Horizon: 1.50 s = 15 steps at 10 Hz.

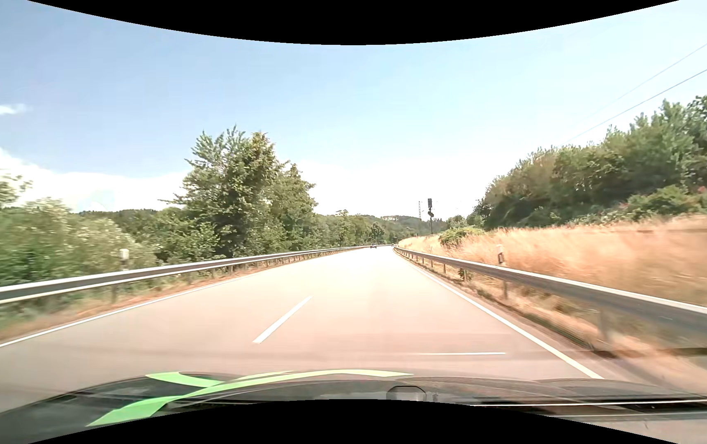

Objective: Follow the waypoints while adhering to traffic rules and regulations

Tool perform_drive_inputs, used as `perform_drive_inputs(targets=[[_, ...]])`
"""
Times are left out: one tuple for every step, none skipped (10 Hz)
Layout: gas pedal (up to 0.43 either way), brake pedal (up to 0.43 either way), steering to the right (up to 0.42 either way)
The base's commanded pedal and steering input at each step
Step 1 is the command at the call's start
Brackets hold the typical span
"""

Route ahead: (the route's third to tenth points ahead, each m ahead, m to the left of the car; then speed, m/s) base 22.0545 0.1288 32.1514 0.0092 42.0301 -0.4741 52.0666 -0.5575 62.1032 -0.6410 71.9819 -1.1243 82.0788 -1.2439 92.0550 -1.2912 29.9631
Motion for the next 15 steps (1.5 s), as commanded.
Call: perform_drive_inputs(targets=[[0.287,0.0,0.0],[0.287,0.0,0.0],[0.299,0.0,0.0],[0.299,0.0,0.0],[0.299,0.0,0.0],[0.287,0.0,0.001],[0.248,0.0,0.0],[0.228,0.0,0.001],[0.228,0.0,0.0],[0.228,0.0,0.001],[0.248,0.0,0.001],[0.268,0.0,0.001],[0.287,0.0,0.001],[0.299,0.0,0.001],[0.311,0.0,0.001]])
